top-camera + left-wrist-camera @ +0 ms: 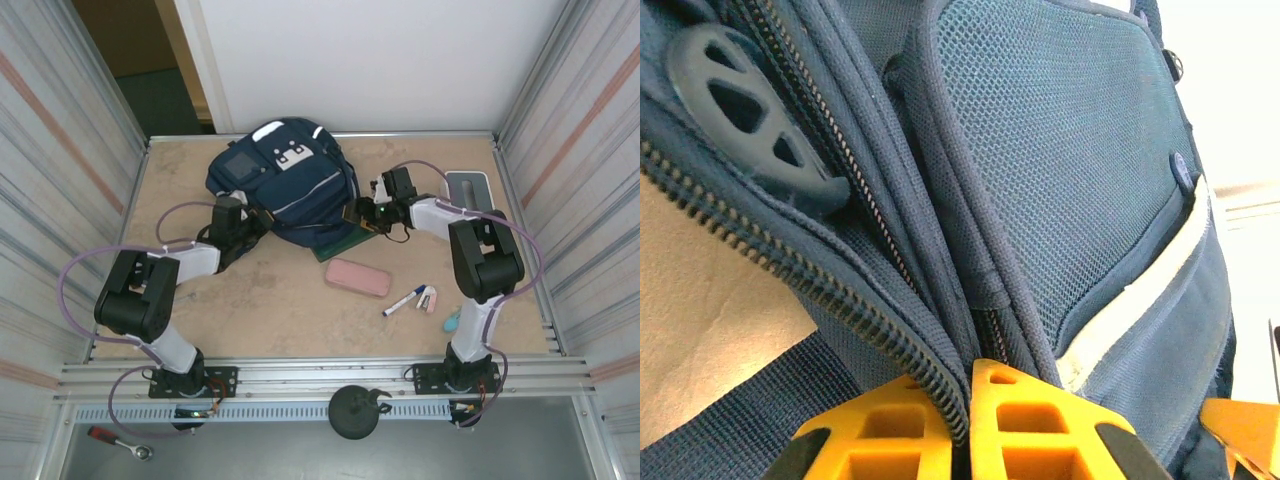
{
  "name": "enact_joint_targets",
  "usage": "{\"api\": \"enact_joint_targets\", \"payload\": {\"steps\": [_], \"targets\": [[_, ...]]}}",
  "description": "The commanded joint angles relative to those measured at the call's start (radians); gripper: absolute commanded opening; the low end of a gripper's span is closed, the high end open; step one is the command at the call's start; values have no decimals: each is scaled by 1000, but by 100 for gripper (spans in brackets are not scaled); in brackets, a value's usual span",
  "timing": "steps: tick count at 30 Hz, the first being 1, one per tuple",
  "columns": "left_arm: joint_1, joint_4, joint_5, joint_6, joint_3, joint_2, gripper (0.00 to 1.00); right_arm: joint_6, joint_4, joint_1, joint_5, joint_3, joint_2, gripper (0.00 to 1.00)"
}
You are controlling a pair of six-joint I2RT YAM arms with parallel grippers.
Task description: Pack the student bag
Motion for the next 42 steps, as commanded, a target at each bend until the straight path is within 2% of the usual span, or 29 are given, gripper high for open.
{"api": "enact_joint_targets", "payload": {"steps": [1,7,13,18,25,32,38,42], "targets": [[5,59,-61,53,33,-58,0,-28,-127,-31,40,-129,-64,67],[9,50,-127,68,-12,-115,0,-35,-143,-94,60,-295,-186,67],[56,55,-170,60,-42,-164,0,-42,-181,-143,82,-384,-309,67],[60,66,-208,38,-47,-173,0,-53,-211,-143,77,-379,-342,67],[-51,131,-311,-1,-60,-141,0,-101,-300,-185,143,-360,-402,67],[-34,162,-380,-7,-42,-121,0,-125,-347,-228,174,-369,-454,67],[-26,187,-423,-16,-31,-98,0,-117,-336,-212,143,-343,-537,67],[-73,185,-427,-5,-49,-93,0,-83,-272,-154,131,-285,-546,69]]}}
